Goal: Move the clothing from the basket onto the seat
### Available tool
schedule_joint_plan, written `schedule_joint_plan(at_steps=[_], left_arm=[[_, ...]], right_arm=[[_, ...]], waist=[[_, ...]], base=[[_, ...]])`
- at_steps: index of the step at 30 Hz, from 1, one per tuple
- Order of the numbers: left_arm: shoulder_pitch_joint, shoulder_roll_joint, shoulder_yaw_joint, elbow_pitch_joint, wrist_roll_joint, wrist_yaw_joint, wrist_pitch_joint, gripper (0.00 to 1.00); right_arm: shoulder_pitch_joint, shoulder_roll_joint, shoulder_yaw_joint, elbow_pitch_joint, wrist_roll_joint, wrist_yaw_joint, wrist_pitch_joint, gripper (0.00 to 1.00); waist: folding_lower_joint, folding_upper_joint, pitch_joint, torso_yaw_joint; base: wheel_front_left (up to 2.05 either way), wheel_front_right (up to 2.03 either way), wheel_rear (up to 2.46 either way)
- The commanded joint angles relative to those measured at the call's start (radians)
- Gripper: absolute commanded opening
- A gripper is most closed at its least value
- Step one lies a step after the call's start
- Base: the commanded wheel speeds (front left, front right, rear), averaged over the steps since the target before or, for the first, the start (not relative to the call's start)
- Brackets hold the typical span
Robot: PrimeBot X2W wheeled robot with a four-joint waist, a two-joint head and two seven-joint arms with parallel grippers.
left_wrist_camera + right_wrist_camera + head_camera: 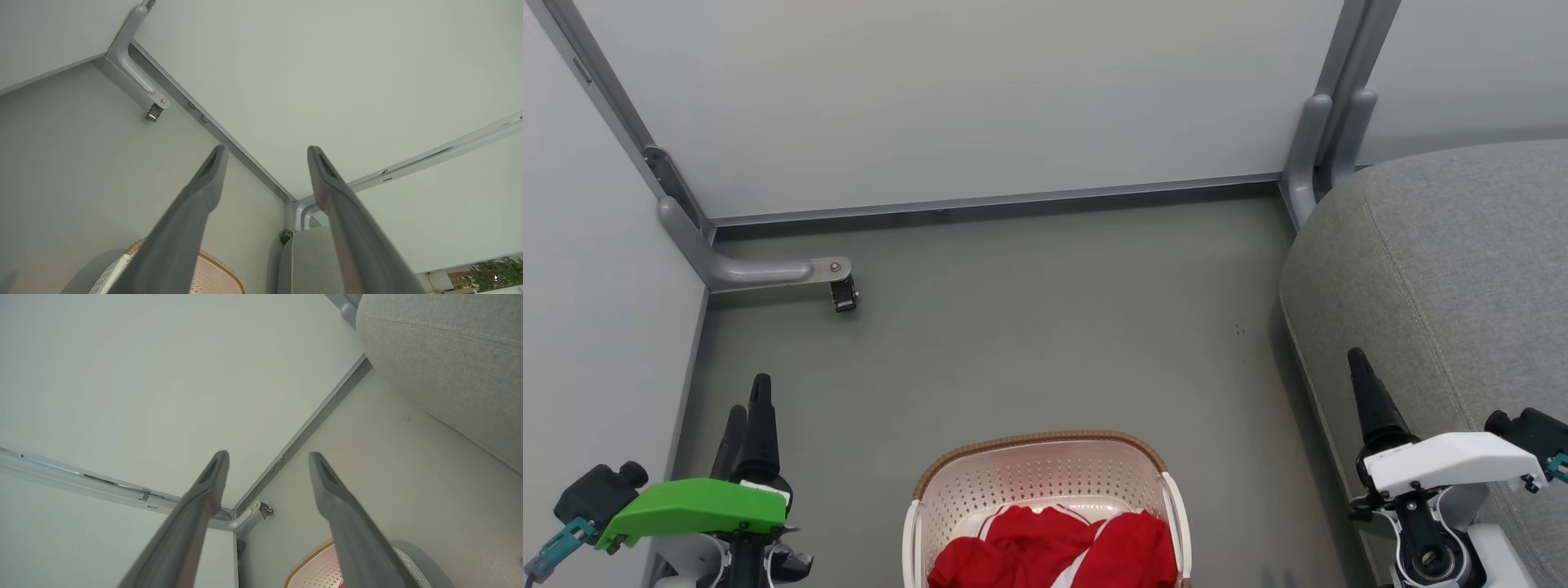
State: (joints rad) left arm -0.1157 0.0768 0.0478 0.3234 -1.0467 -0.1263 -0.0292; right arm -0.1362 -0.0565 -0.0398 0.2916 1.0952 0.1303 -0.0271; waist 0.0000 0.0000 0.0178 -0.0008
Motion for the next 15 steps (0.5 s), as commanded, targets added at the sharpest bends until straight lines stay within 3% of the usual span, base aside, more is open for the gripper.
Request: schedule_joint_plan(at_steps=[1, 15], left_arm=[[-0.033, 0.012, -0.001, -0.011, 0.040, -0.002, -0.009, 1.00], [-0.043, 0.030, -0.038, 0.034, 0.275, -0.003, -0.058, 1.00]], right_arm=[[-0.028, -0.005, 0.005, -0.005, -0.043, 0.000, -0.011, 1.00], [-0.038, -0.003, 0.038, 0.017, -0.298, 0.000, -0.059, 1.00]], waist=[[0.0000, 0.0000, 0.000, 0.000], [0.0000, 0.0000, 0.005, -0.002]], base=[[0.00, 0.00, 0.00], [0.00, 0.00, 0.00]])
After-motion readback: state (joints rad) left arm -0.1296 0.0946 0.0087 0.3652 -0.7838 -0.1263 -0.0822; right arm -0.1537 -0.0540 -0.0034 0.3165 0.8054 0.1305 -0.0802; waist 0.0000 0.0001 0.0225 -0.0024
